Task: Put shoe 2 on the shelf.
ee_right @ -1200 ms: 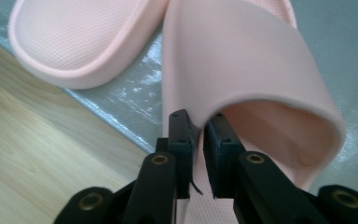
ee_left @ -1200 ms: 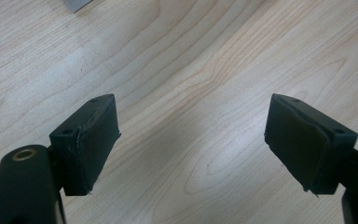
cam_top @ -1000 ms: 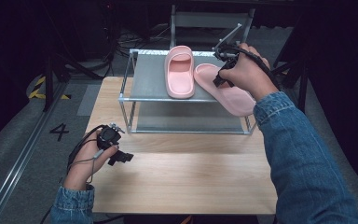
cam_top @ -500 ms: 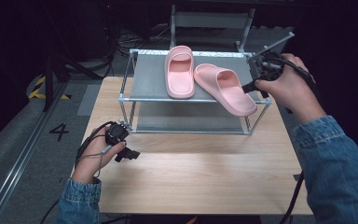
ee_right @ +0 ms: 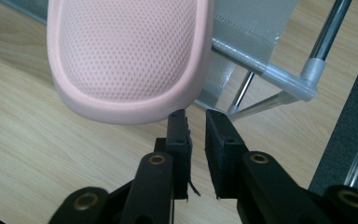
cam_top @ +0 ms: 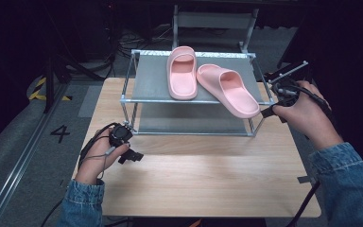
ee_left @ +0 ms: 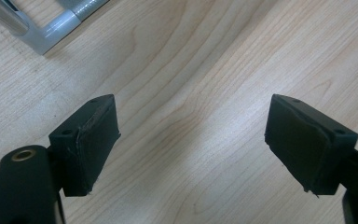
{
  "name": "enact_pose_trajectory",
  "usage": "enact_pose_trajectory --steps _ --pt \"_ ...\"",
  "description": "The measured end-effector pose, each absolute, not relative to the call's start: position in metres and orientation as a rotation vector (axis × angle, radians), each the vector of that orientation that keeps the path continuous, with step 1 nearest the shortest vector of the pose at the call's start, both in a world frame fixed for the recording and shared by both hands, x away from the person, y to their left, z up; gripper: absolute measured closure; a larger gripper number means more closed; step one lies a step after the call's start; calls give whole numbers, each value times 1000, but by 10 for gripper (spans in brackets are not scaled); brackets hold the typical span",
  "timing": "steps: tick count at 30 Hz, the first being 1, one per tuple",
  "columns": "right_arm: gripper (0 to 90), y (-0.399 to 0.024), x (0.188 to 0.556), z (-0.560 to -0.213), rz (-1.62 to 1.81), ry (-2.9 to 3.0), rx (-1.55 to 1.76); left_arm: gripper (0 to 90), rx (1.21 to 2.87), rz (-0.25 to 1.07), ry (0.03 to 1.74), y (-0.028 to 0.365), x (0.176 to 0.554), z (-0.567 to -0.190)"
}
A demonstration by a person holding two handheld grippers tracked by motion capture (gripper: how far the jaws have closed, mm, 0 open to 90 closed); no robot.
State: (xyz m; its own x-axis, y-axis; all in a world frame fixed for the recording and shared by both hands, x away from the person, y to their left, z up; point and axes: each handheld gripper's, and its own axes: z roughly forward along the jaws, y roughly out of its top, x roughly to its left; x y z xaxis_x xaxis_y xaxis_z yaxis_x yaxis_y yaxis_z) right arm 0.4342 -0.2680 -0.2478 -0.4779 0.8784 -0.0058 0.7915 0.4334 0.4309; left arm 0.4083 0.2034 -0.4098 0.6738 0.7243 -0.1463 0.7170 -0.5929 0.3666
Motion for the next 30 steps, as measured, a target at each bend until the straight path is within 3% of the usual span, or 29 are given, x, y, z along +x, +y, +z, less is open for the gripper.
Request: enact_pose_trajectory --steps 13,30 --pt "826 -274 434 -253 545 2435 1477 182 2489 19 1145 206 405 -411" --pt "846 -232 433 -256 665 2587 1352 182 2496 16 1147 206 407 -413"
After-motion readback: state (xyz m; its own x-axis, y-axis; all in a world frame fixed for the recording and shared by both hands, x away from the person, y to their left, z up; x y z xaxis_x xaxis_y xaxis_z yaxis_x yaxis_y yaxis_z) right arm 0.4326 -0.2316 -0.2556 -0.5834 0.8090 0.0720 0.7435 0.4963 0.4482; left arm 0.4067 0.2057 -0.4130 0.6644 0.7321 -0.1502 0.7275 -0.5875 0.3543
